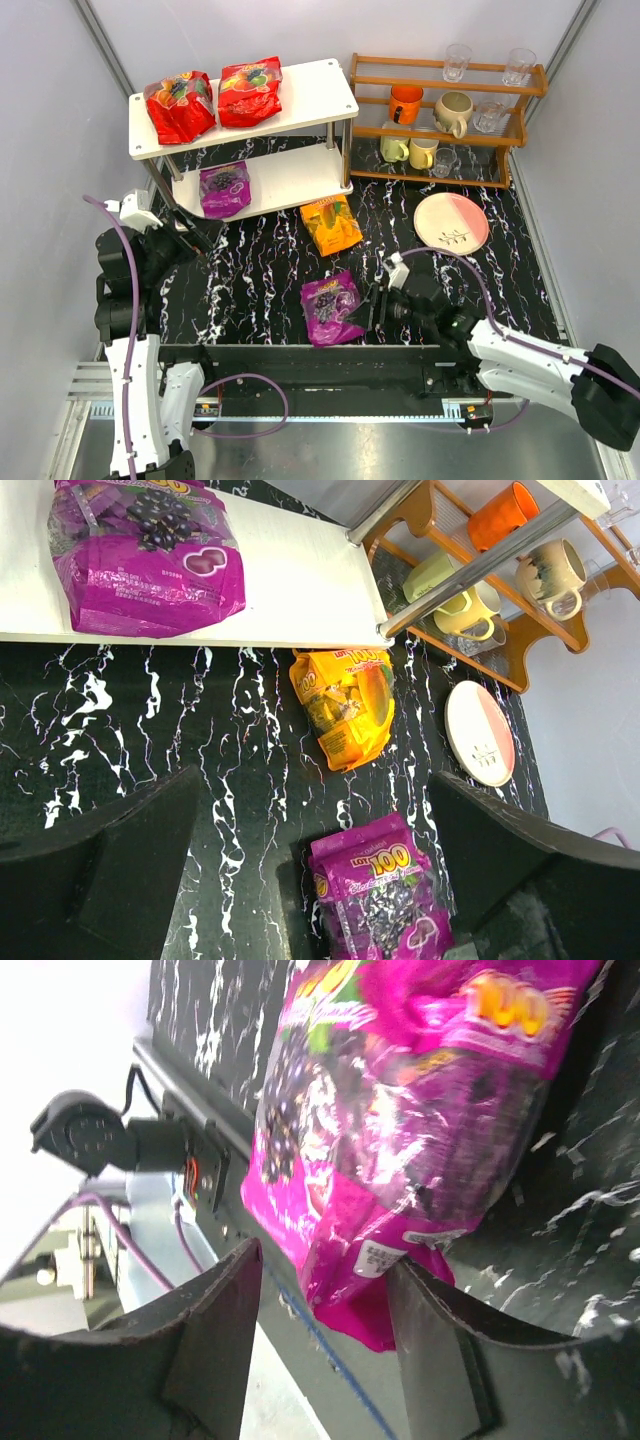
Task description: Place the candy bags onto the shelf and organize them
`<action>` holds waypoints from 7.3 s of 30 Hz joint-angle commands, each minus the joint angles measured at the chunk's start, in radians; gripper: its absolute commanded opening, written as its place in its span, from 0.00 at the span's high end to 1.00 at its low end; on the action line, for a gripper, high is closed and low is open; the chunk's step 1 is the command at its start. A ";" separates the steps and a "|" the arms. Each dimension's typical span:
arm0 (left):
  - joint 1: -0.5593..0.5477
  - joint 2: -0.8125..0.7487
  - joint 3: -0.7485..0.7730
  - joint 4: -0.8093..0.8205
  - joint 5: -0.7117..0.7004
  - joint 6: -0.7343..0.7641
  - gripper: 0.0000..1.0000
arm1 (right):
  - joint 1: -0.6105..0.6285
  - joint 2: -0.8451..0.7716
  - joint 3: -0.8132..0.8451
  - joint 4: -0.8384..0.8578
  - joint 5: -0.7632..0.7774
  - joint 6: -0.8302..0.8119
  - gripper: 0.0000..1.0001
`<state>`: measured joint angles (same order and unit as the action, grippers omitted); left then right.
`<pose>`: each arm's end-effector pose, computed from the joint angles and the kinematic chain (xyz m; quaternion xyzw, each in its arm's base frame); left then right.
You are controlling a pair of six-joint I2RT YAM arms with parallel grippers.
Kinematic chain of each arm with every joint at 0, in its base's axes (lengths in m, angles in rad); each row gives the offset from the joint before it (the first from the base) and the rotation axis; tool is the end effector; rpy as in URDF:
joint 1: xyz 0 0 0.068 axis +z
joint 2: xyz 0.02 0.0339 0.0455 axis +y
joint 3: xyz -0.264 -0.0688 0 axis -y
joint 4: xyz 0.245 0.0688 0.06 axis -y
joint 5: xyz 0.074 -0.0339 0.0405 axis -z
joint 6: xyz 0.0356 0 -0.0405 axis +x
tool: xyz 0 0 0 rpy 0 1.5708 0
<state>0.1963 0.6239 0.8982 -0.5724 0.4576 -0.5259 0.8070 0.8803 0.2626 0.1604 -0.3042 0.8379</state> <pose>0.1272 0.0093 0.3607 -0.1507 0.7804 -0.2749 0.5410 0.1190 0.1397 0.1764 -0.0671 0.8403 0.4703 0.2611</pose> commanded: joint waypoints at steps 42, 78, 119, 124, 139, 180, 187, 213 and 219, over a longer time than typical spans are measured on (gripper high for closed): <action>-0.001 -0.018 -0.002 0.048 0.044 -0.023 0.01 | 0.166 0.172 0.152 -0.097 0.280 -0.023 0.79; -0.001 0.051 -0.024 0.112 0.056 0.043 0.01 | -0.118 0.784 0.900 0.280 -0.111 -0.456 1.00; -0.001 0.099 -0.050 0.146 0.075 0.083 0.01 | -0.272 1.421 1.616 0.107 -0.348 -0.546 1.00; -0.003 0.102 -0.053 0.149 0.079 0.081 0.01 | -0.301 1.453 1.669 0.059 -0.384 -0.569 0.94; -0.001 0.106 -0.067 0.160 0.081 0.076 0.01 | -0.305 1.514 1.722 0.050 -0.312 -0.519 0.84; -0.003 0.057 -0.079 0.109 0.073 0.079 0.01 | -0.232 1.135 1.158 0.334 0.128 -0.364 0.37; -0.003 0.053 -0.084 0.108 0.072 0.076 0.01 | -0.186 0.935 0.930 0.303 0.300 -0.387 0.25; -0.003 0.033 -0.061 0.055 0.062 0.076 0.01 | -0.266 0.886 0.543 0.304 0.191 -0.395 0.41; -0.003 0.025 -0.070 0.057 0.069 0.063 0.01 | -0.266 0.735 0.387 0.337 0.079 -0.352 0.96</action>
<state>0.1955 0.6624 0.8143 -0.5362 0.5201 -0.4496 0.5365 1.7298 0.7475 0.5011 -0.1314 0.4641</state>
